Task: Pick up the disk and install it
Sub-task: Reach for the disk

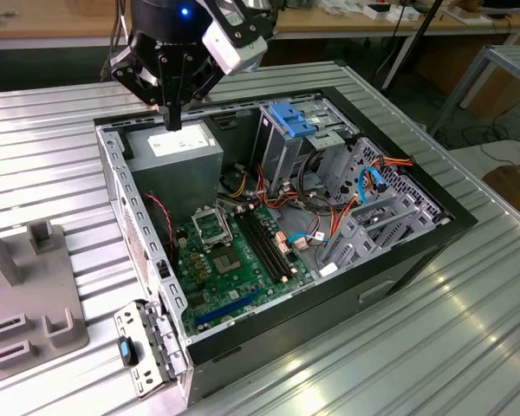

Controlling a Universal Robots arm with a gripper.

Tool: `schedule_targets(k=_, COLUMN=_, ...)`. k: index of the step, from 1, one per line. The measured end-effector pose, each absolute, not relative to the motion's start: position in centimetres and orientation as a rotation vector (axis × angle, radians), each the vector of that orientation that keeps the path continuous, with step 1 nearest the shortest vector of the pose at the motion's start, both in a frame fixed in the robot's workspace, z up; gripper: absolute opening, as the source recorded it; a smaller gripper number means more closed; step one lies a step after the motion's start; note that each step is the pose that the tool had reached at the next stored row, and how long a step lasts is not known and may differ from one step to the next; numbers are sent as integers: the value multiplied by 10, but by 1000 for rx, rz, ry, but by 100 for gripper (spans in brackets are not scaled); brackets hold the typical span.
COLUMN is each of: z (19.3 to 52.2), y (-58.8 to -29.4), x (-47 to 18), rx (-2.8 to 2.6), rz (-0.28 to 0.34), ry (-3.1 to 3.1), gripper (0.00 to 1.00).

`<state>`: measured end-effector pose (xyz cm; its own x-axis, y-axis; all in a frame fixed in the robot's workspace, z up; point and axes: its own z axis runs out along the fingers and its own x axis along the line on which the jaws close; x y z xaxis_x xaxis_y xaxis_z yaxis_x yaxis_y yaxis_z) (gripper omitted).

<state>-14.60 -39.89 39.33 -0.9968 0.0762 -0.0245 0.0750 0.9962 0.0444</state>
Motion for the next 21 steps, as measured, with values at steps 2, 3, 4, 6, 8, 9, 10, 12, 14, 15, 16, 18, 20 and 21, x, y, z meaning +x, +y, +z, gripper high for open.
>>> schedule_targets(k=2, z=393, y=-399, x=-148, rx=118, rz=68, ry=3112, gripper=11)
schedule_targets(k=3, z=393, y=-399, x=-149, rx=118, rz=68, ry=3112, gripper=11)
schedule_targets(k=4, z=393, y=-399, x=-150, rx=118, rz=68, ry=3112, gripper=11)
schedule_targets(k=6, z=393, y=-399, x=-156, rx=118, rz=68, ry=3113, gripper=11)
schedule_targets(k=8, z=393, y=-399, x=-158, rx=118, rz=68, ry=3112, gripper=11)
schedule_targets(k=9, z=393, y=-399, x=-161, rx=118, rz=68, ry=3112, gripper=11)
schedule_targets(k=10, z=393, y=-399, x=-164, rx=118, rz=68, ry=3112, gripper=11)
schedule_targets(k=12, z=393, y=-399, x=-172, rx=118, rz=68, ry=3112, gripper=11)
schedule_targets(k=14, z=393, y=-399, x=-177, rx=118, rz=68, ry=3113, gripper=11)
schedule_targets(k=15, z=393, y=-399, x=-180, rx=118, rz=68, ry=3113, gripper=11)
schedule_targets(k=16, z=393, y=-399, x=-182, rx=118, rz=68, ry=3112, gripper=11)
schedule_targets(k=18, z=393, y=-399, x=-186, rx=118, rz=68, ry=3112, gripper=11)
schedule_targets(k=20, z=393, y=-399, x=-193, rx=118, rz=68, ry=3113, gripper=11)
schedule_targets(k=21, z=393, y=-399, x=-197, rx=118, rz=68, ry=3112, gripper=11)
